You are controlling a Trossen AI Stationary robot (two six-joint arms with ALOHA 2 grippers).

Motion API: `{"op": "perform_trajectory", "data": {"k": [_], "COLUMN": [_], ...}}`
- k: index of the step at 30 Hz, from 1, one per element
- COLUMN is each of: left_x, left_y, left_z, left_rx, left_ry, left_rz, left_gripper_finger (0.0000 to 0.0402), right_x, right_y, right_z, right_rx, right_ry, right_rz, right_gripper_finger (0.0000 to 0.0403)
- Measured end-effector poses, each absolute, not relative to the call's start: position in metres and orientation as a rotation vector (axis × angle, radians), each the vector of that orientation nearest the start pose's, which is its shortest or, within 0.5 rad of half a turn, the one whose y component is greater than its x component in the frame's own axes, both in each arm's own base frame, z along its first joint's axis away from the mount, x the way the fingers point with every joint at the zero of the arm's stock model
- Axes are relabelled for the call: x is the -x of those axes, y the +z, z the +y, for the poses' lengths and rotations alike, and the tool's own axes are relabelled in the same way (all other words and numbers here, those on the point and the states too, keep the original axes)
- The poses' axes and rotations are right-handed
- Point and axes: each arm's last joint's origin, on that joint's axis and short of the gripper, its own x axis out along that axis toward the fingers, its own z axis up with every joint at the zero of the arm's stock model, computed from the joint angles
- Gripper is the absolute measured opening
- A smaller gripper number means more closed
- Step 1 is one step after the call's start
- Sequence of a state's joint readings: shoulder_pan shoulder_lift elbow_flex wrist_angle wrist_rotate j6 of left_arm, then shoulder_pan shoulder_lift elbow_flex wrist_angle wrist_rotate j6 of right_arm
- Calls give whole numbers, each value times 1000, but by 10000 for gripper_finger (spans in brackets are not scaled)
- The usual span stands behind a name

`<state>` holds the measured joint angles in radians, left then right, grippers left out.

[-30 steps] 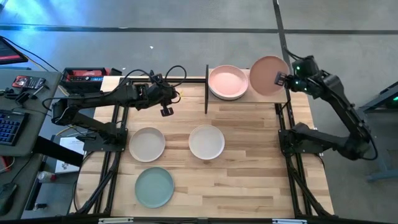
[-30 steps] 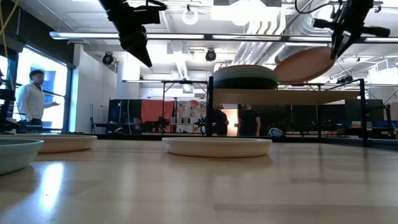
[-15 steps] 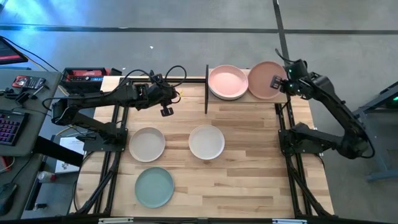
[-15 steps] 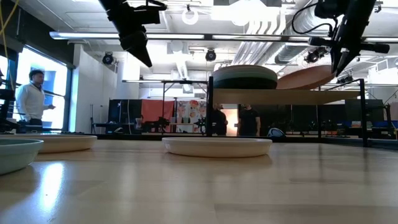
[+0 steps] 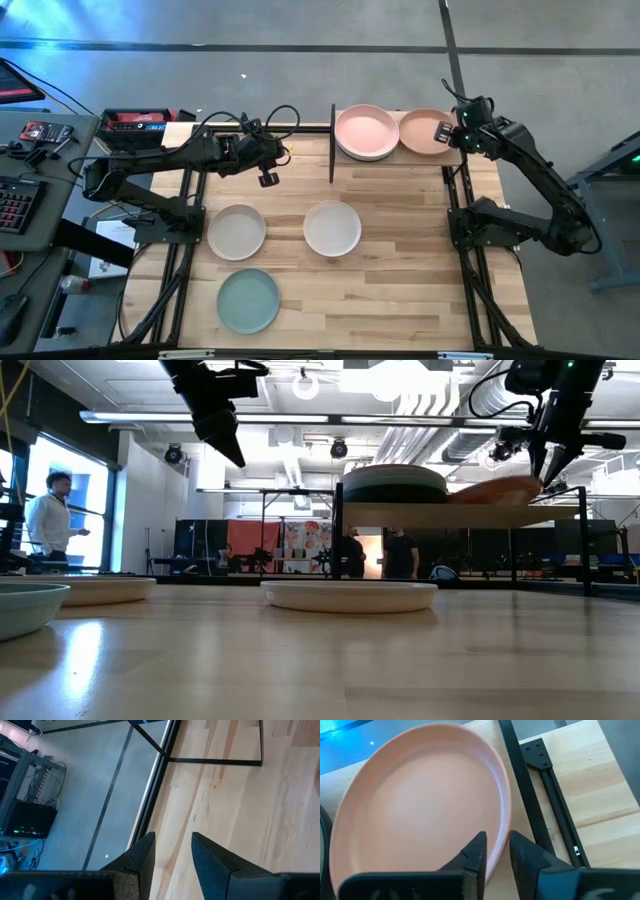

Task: Place and stack plates onto a shelf
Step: Put the brown plate on the shelf, then stack the gray plate on top of the brown plate on the shelf

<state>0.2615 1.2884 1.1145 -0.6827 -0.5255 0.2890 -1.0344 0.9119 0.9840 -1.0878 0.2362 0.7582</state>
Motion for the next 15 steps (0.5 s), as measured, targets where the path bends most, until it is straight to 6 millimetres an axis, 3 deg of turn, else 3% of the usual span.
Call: {"op": "perform_trajectory", "data": {"k": [9, 15], "left_x": [-245, -237], "left_y": [302, 293], "left_z": [80, 74], "left_rx": [-318, -128], "left_ry": [612, 542], "left_rz": [982, 1053], "left_gripper_finger": [117, 117], "right_x": [-70, -74], "right_y": [309, 328], "right_z": [-131, -129], "right_rx": [-1011, -1053], "right_ry": [-1508, -1357], "right_rz": [526, 474], "right_gripper_finger": [75, 76]}}
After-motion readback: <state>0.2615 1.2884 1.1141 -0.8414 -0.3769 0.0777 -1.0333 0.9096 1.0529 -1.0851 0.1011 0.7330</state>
